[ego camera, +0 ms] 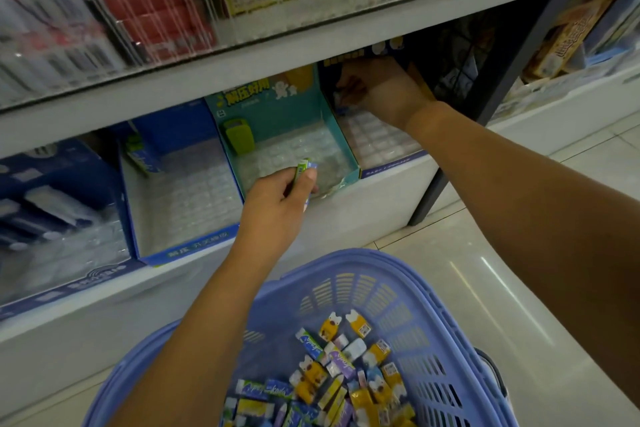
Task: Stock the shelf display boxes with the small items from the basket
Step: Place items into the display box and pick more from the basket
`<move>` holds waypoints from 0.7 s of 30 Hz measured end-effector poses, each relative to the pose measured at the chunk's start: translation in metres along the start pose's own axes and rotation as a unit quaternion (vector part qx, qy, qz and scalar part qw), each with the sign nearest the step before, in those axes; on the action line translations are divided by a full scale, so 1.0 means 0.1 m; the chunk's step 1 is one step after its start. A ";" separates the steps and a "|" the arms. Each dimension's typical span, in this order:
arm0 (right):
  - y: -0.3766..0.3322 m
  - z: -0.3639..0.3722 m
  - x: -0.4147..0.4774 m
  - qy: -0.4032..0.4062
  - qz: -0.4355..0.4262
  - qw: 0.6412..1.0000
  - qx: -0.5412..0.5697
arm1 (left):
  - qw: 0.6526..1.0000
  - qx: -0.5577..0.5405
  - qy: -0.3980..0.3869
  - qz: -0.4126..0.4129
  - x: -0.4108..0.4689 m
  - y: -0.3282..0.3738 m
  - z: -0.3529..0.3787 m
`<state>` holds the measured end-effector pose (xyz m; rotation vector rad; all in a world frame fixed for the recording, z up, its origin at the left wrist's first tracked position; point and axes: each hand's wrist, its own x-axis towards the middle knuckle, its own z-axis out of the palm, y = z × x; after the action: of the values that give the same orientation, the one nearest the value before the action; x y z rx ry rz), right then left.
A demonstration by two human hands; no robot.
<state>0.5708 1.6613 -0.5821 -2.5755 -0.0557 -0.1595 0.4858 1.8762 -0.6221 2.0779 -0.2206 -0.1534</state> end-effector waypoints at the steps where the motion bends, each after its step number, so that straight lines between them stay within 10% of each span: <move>1: -0.01 0.00 0.02 -0.005 0.005 1.000 0.003 | 1.000 -0.008 0.001 -0.005 0.00 0.01 0.00; 14: -0.13 0.16 -0.20 0.064 0.049 0.995 -0.065 | 0.980 -0.191 -0.019 -0.056 -0.07 0.18 -0.20; 17: -0.29 0.18 -0.51 0.130 0.095 0.983 0.092 | 0.941 -0.315 -0.047 -0.114 -0.19 0.22 -0.27; 21: -0.72 0.23 -1.00 -0.066 0.093 0.920 0.375 | 0.895 -0.393 -0.085 -0.192 -0.30 0.23 -0.36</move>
<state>0.4685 1.7333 -0.5759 -1.8040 0.0674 0.0960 0.4614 1.9024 -0.5835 1.2714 0.1433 -0.5684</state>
